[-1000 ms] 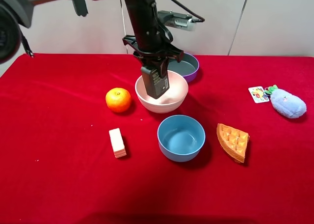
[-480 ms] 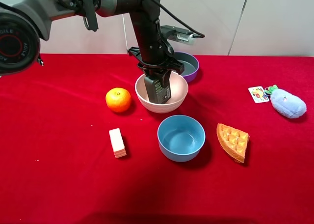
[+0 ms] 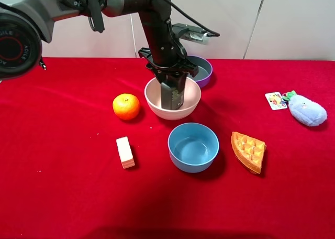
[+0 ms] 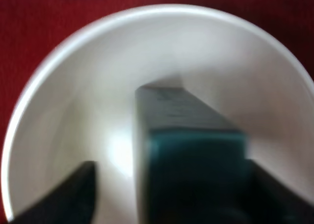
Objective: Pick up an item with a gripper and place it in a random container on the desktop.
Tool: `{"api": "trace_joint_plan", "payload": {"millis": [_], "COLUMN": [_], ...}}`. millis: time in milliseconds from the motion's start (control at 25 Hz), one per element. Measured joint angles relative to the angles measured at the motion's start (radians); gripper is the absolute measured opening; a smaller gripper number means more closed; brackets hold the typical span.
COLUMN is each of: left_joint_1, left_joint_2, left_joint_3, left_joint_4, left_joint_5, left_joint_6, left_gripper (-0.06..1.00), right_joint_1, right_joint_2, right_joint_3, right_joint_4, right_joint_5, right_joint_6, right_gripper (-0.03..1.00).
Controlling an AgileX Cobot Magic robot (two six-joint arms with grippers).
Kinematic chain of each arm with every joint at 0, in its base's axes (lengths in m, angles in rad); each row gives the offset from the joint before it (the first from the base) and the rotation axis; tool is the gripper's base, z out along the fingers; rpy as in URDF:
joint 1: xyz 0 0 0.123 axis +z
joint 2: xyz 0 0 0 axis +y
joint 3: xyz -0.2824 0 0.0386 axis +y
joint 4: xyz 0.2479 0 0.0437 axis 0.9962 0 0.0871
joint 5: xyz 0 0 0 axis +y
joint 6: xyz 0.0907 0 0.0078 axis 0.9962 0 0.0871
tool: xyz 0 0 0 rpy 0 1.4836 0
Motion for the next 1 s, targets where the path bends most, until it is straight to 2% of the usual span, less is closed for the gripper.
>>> {"api": "trace_joint_plan", "payload": {"millis": [120,240,760,1000], "left_joint_1": [0.000,0.000,0.000,0.000], "left_joint_2": [0.000,0.000,-0.015,-0.053], "left_joint_3": [0.000,0.000,-0.001,-0.044], "left_joint_4": [0.000,-0.001,-0.002,-0.002], "left_joint_5": [-0.019,-0.032,-0.035,0.046], "left_joint_6": [0.000,0.000,0.000,0.000], "left_gripper": [0.89,0.97,0.99,0.99], "right_joint_1": [0.000,0.000,0.000,0.000], "right_joint_2": [0.000,0.000,0.000,0.000], "right_joint_3": [0.000,0.000,0.000,0.000], "right_joint_4": [0.000,0.000,0.000,0.000], "right_joint_5": [0.000,0.000,0.000,0.000], "right_joint_6": [0.000,0.000,0.000,0.000], "right_gripper": [0.69,0.69,0.69,0.69]}}
